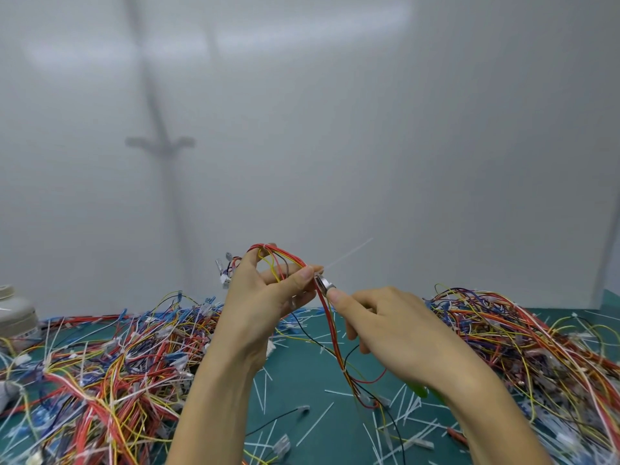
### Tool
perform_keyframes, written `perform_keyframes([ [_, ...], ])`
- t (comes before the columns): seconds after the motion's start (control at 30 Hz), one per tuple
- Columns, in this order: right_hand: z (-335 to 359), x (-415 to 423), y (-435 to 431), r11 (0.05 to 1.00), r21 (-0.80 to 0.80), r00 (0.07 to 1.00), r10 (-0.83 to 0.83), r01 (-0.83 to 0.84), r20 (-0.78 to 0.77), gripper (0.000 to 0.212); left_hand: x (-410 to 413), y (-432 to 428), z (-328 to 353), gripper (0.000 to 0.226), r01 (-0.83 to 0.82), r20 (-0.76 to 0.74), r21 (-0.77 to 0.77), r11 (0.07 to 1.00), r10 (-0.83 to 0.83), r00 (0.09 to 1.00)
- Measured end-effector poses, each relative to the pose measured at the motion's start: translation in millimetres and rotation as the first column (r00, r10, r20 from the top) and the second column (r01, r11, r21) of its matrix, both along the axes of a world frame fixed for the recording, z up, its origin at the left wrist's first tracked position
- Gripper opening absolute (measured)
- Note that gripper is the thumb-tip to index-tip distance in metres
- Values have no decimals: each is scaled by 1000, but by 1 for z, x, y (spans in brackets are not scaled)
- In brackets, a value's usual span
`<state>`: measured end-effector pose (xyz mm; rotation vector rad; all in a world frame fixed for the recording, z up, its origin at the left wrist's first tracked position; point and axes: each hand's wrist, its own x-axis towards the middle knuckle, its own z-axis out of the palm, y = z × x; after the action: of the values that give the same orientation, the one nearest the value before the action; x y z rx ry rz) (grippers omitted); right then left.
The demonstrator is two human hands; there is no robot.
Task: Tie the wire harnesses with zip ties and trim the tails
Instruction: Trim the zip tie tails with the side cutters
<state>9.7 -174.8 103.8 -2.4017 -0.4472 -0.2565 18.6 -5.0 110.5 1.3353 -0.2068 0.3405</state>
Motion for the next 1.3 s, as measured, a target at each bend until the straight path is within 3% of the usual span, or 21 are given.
perform_keyframes([
  [0.43,0,-1,2,999,4,998,-32,32,47,74,-3,2,3,36,22,2,58,998,-22,1000],
  [1.03,-2,0,10,998,68,1000,-13,14,-8,72,-3,5,2,38,0,-52,90,996,5,999],
  [1.3,0,2,8,995,94,998,21,-14,-66,71,-2,4,3,29,12,-38,99,995,-9,999],
])
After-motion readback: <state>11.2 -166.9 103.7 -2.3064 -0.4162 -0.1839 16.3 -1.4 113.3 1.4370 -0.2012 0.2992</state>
